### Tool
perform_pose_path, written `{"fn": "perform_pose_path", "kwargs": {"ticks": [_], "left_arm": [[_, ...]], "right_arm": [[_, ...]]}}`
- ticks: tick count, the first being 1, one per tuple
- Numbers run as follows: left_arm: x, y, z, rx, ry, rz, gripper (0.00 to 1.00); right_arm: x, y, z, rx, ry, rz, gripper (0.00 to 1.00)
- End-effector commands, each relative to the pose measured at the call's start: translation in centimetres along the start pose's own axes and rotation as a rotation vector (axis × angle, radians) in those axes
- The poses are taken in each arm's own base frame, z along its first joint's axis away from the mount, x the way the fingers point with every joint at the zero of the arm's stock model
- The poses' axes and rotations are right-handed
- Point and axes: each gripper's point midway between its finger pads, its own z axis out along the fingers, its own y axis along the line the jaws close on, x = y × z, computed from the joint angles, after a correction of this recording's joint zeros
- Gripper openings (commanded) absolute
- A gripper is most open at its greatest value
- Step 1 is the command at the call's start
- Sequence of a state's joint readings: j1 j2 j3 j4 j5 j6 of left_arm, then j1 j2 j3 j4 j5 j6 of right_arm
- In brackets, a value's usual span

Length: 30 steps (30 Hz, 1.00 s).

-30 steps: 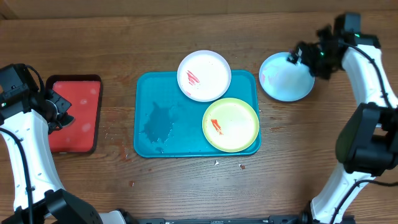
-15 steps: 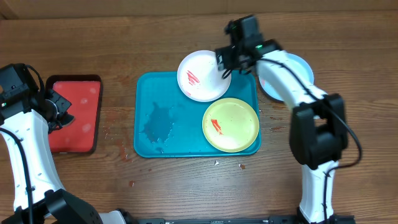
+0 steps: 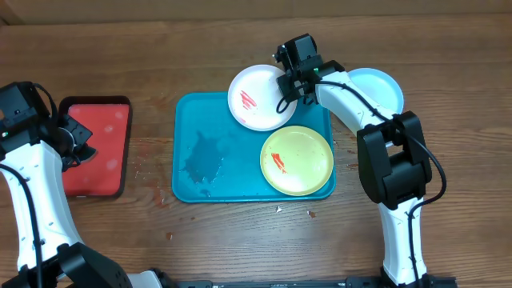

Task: Clean dirty plates on tray and stack at the side
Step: 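Move the right gripper to the white plate rim and grasp it, then pick up the sponge with the left gripper and bring it to the white plate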

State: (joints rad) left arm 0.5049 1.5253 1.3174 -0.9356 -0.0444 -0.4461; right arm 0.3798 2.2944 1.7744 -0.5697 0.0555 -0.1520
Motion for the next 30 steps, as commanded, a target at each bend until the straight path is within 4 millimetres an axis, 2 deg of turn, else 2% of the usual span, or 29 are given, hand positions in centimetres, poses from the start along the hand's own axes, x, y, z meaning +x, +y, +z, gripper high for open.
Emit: {"fn": "perform_pose_path", "kwargs": {"ticks": [1,3,4,5,7,12,15,18,25,27,30], "left_arm": [[-0.4,-0.2,-0.1,0.014,-0.006,-0.016,0.04],[-0.5,-0.2,-0.1,0.014,-0.006,-0.016,0.04],[-0.5,-0.2,-0.1,0.014,-0.006,-0.016,0.04],[-0.5,-0.2,-0.1,0.014,-0.006,-0.016,0.04],[-0.5,-0.2,-0.1,0.014,-0.006,-0.016,0.04],[-0.4,-0.3,-0.1,0.015,-0.006,-0.016,0.04],[-0.4,-0.5,-0.1,0.027,0.0,-0.016,0.04],[-0.3,-0.6,-0.1,0.038,0.004,-0.008,0.04],[-0.3,-0.7,-0.1,0.039,0.004,-0.008,0.04],[-0.2,-0.7,-0.1,0.042,0.006,-0.008,0.04],[-0.2,-0.9,-0.1,0.051,0.011,-0.007,0.04]], "right_arm": [[-0.2,0.1,0.2,0.001,-0.005,-0.014,0.23],[-0.1,0.6,0.2,-0.014,0.002,-0.019,0.23],[0.1,1.1,0.2,-0.032,0.007,-0.023,0.18],[0.1,1.6,0.2,-0.047,0.009,-0.027,0.09],[0.2,2.6,0.0,-0.061,0.014,-0.034,0.04],[-0.3,5.9,-2.1,-0.091,0.021,-0.075,0.04],[-1.2,8.6,-4.5,-0.117,0.012,-0.074,0.04],[-1.2,11.2,-6.2,-0.142,0.026,-0.058,0.04],[2.1,16.4,-6.9,-0.189,0.139,-0.035,0.04],[3.2,17.2,-6.6,-0.188,0.175,-0.021,0.04],[4.5,17.6,-5.9,-0.176,0.223,0.023,0.1]]}}
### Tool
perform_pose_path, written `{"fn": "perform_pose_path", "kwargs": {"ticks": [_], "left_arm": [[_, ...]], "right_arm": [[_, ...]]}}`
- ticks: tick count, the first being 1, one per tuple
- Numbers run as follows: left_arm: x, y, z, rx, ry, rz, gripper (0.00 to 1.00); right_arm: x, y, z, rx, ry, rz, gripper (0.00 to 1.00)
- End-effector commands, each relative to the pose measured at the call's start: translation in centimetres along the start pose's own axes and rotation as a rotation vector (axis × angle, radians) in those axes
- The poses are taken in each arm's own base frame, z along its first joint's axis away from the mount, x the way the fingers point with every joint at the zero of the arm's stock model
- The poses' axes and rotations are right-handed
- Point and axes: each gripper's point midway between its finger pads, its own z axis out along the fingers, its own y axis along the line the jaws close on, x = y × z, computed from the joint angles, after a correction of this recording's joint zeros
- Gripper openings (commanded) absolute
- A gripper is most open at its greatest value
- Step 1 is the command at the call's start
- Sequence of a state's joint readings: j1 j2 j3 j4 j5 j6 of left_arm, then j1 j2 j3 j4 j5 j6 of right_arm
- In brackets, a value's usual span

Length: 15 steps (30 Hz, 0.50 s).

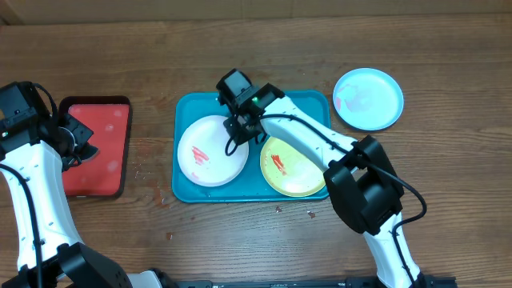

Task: Clean dirty plates on tray and stack at the side
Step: 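Pick up the sponge with the left gripper and bring it to the white plate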

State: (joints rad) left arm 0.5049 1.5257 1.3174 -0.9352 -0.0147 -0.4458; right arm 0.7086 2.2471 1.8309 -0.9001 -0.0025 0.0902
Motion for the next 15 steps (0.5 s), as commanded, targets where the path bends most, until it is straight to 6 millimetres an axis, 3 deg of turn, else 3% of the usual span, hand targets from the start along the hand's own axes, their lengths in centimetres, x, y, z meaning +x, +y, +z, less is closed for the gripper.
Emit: {"fn": "perform_pose_path", "kwargs": {"ticks": [1,3,9,15], "left_arm": [[-0.3,-0.5,-0.1,0.031,0.001,-0.007,0.04],[-0.3,-0.8,-0.1,0.044,0.004,0.0,0.04],[-0.3,-1.0,-0.1,0.059,0.005,0.001,0.04],[0.2,-2.3,-0.3,0.131,0.031,0.06,0.04]], "right_arm": [[-0.5,-0.1,-0.2,-0.001,-0.009,0.101,0.13],[-0.3,-0.2,0.4,0.002,0.0,0.09,0.27],[-0.7,0.2,0.9,-0.019,-0.013,-0.081,0.29],[0.7,0.4,3.5,-0.04,0.04,-0.137,0.32]]}}
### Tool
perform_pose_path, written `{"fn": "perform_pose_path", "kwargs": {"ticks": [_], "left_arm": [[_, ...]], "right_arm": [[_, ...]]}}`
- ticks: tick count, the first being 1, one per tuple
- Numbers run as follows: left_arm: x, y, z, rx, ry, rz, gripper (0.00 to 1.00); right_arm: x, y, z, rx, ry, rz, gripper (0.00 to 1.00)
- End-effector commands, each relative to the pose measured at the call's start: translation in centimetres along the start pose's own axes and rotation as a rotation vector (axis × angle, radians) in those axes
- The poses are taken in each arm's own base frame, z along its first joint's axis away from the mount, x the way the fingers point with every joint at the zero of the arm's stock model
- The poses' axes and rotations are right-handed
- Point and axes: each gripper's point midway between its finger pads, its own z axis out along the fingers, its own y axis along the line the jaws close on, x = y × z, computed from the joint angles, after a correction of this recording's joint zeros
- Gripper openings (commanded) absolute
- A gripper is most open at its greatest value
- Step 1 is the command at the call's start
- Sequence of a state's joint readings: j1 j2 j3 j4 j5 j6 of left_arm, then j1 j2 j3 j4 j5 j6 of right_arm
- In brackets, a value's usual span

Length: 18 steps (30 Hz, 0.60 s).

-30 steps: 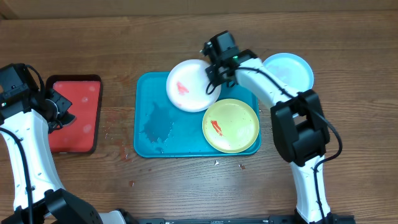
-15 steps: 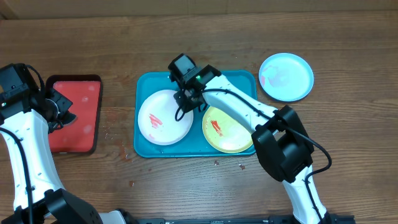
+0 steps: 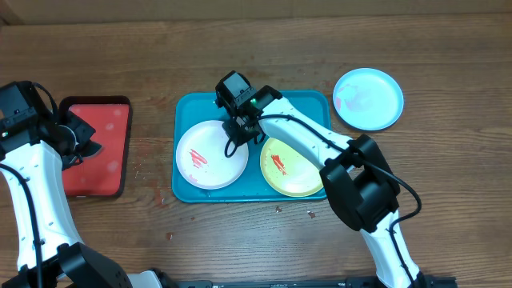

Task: Clean dirty plates on tray and stack at the side
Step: 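Pick up the sponge with the left gripper and bring it to the white plate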

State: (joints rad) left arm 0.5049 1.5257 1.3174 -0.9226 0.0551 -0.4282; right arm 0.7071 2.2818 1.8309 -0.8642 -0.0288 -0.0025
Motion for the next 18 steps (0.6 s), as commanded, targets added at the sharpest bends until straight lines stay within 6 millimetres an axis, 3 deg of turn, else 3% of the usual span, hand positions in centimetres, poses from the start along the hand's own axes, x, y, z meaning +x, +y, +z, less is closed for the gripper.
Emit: {"fn": "perform_pose_path", "kwargs": {"ticks": [1,3,10,18], "left_arm": [[0.0,-1.3,-0.2,0.073,0.019,0.046,0.04],[0.2,-1.6,-0.2,0.076,0.02,0.053,0.04],[1.7,-3.7,-0.1,0.099,0.045,0.117,0.04],[7.2,-8.0,1.6,0.144,0.125,0.289,0.04]], "right_arm": [[1.0,0.0,2.3,-0.016,0.047,-0.045,0.32],[1.3,-0.1,2.7,-0.015,0.06,-0.044,0.32],[1.4,-0.1,2.8,-0.011,0.061,0.08,0.04],[1.6,-0.4,2.8,0.006,0.071,0.414,0.04]]}}
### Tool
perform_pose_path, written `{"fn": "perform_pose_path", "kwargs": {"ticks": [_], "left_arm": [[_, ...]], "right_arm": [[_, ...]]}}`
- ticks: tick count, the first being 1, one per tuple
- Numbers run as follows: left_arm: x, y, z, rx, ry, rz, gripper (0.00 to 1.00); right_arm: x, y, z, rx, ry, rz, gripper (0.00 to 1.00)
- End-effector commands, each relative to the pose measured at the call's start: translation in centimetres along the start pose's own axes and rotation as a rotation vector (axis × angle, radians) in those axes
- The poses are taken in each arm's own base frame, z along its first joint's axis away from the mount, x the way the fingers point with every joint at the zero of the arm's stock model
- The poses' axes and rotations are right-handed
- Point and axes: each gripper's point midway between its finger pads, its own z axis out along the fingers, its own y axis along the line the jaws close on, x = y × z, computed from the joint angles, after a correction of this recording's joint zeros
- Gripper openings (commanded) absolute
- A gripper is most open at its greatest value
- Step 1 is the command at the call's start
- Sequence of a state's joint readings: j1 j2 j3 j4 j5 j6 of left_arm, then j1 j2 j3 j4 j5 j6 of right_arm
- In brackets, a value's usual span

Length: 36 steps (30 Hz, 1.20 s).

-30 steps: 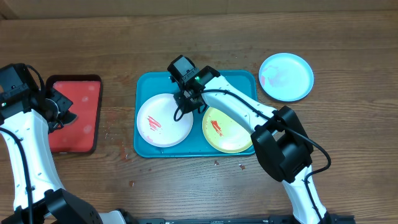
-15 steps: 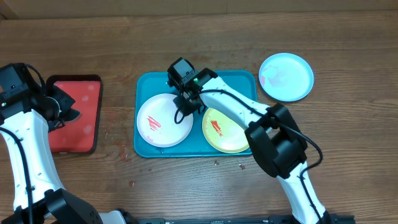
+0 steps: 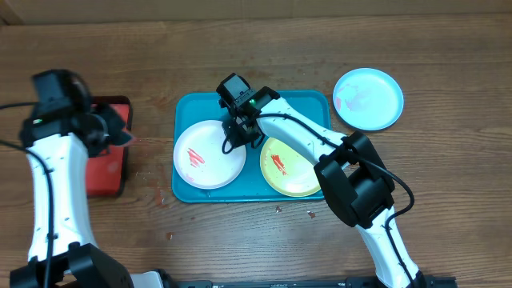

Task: Clean dirty plates on tray and stack at the side
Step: 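Pick up the sponge with the left gripper and bring it to the white plate, then scrub the white plate with the sponge while the right gripper holds it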

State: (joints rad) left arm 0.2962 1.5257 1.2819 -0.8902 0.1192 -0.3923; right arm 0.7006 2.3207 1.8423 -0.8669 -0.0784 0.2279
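A white plate [image 3: 210, 154] with a red smear lies on the left half of the teal tray [image 3: 192, 108]. My right gripper [image 3: 239, 132] is at that plate's far right rim and looks shut on it. A yellow plate [image 3: 293, 166] with a red smear lies on the tray's right half. Off the tray, at the far right, a light blue plate [image 3: 368, 98] rests on the table. My left gripper [image 3: 122, 130] hangs open over the right edge of a red pad [image 3: 102, 170], holding nothing.
The red pad lies on the wooden table left of the tray. The right arm reaches across the tray and over the yellow plate's far edge. Small crumbs dot the table in front of the tray.
My left arm has swung right, and its gripper is now over the red pad's right edge. The white plate sits slightly further left and flatter. The right gripper has barely moved.
First my right gripper held the white plate at the tray's far right corner. Then the plate was over the tray's left half, tilted in the gripper. It then sat lower there. Now it lies flat, and the left arm has moved toward the tray.
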Motion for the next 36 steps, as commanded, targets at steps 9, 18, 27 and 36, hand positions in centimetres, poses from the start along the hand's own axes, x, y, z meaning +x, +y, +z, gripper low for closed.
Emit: {"fn": "perform_pose_path", "kwargs": {"ticks": [9,18,27,36], "left_arm": [[5.4,-6.6,4.2,0.108,0.034,0.197,0.04],[6.8,-11.0,5.8,0.2,-0.009,0.228,0.04],[9.4,-10.5,10.1,0.142,0.103,0.226,0.04],[12.2,-11.2,11.6,0.185,0.219,0.232,0.04]], "right_arm": [[2.4,-1.5,1.2,0.074,0.084,0.288,0.04],[1.6,-1.3,1.3,0.062,0.057,0.285,0.29],[1.5,-1.2,1.3,0.059,0.05,0.284,0.29],[1.1,-1.1,1.3,0.052,0.036,0.283,0.35]]}}
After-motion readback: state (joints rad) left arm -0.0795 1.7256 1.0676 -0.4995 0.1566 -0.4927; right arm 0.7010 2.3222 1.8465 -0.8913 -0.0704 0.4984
